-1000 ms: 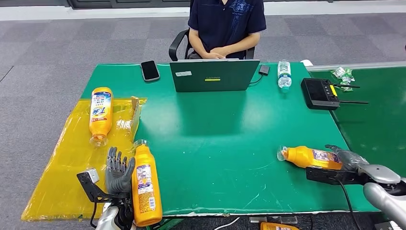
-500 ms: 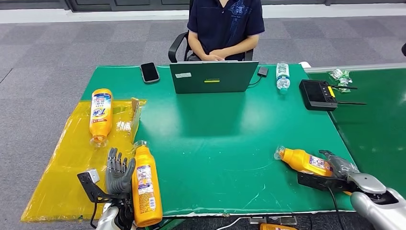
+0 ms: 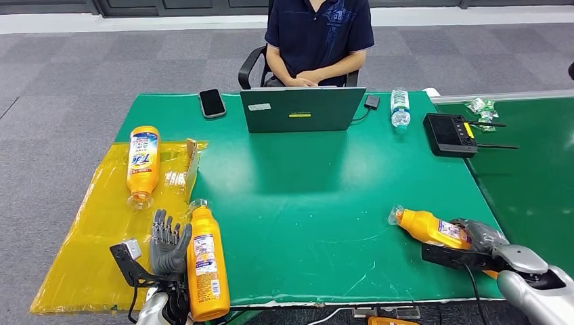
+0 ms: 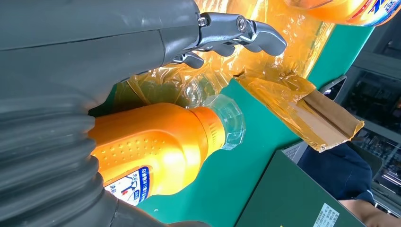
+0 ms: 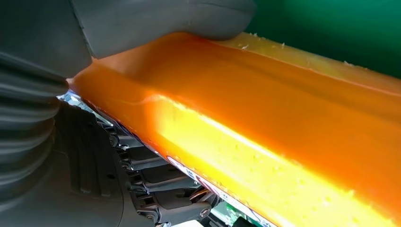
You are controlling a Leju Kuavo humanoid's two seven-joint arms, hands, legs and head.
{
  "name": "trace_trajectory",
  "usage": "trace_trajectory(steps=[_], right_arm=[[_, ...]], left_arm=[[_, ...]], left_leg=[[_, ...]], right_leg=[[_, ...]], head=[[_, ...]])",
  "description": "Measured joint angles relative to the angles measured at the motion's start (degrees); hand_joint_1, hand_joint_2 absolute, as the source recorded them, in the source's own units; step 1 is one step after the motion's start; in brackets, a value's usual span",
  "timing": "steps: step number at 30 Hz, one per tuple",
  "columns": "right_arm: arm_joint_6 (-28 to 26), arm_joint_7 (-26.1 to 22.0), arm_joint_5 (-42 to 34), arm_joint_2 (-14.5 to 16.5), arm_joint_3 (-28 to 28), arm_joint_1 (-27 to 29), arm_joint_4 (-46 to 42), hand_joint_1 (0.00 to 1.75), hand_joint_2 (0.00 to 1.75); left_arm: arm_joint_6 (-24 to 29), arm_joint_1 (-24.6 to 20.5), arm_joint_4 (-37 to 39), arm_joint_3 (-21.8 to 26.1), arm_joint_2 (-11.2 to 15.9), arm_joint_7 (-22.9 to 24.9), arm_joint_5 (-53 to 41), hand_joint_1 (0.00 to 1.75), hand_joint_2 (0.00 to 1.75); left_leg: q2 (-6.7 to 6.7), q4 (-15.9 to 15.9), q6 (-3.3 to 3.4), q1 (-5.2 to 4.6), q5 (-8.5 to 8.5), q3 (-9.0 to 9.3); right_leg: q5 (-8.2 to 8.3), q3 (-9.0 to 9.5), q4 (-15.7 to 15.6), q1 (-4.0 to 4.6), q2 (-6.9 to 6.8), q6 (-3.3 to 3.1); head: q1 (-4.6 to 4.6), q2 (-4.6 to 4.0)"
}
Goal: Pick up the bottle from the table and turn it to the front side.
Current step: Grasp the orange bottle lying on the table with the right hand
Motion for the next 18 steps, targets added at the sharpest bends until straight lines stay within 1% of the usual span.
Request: trace_trajectory(steps=[7,14,18], right_arm=[[-0.2,-1.1,2.1,1.3,0.0,-1.5,0.4,1.75,1.75],[-3.2,-2.5,2.7,5.2,0.7,-6.0,2.7,1.75,1.75],[-3.6,-2.6,2.7,6.4,1.1,-7.3,3.6,1.75,1.75]], left_arm=[[0.2,0.0,0.0,0.0,0.0,-0.2,0.3,0.0,1.75],[0.4,0.2,-0.8,0.0,-0.1,0.1,0.4,0.0,1.75],[0.4,0.5,-1.1,0.0,-0.1,0.2,0.5,0.0,1.75]], left_leg=[[0.09,0.0,-0.06,0.01,-0.03,-0.01],[0.08,0.0,-0.05,-0.02,0.09,-0.01],[-0.08,0.0,-0.09,-0.03,0.17,0.09]], right_leg=[[0.0,-0.02,0.0,0.01,0.1,-0.01],[0.05,-0.17,0.1,-0.02,0.08,-0.06],[0.06,-0.23,0.1,-0.02,-0.02,-0.07]], head=[[0.02,0.0],[0.02,0.0],[0.02,0.0]])
